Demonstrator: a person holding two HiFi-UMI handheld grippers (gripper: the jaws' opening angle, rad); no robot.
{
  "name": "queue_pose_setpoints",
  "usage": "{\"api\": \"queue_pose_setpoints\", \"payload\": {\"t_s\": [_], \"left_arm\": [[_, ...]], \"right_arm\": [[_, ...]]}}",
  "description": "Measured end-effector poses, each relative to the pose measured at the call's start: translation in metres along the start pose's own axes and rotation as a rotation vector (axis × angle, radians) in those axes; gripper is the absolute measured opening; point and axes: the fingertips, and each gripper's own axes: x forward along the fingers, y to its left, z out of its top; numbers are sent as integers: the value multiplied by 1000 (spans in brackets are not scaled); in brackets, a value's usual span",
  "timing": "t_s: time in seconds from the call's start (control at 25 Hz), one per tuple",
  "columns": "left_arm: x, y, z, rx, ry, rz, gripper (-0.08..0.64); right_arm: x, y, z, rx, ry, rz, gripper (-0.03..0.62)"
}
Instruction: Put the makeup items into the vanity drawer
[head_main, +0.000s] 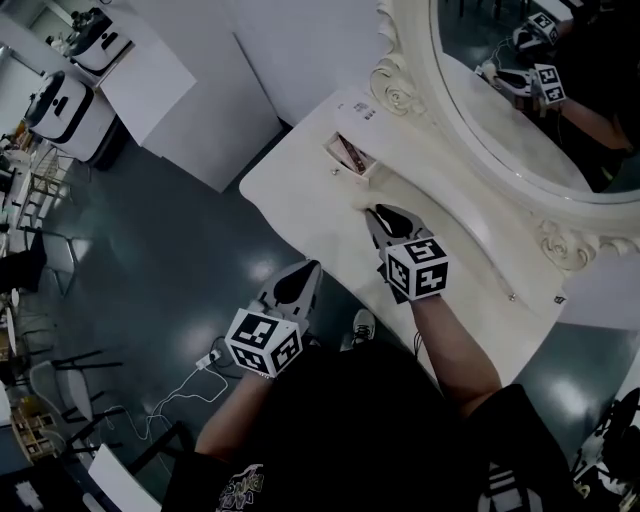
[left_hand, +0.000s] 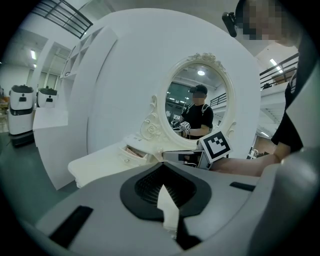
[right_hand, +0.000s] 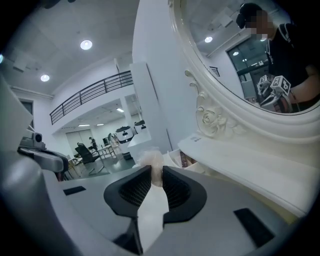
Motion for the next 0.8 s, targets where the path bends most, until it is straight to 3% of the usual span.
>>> {"api": "queue_pose_setpoints", "payload": {"t_s": [0.28,0.8], "left_arm": [[7,10,5,1,2,-30,0],[51,57,42,68,53,-257,2]], "right_arm": [[6,10,3,33,-7,-5,89],[46,4,26,79,-12,-180,89]]}}
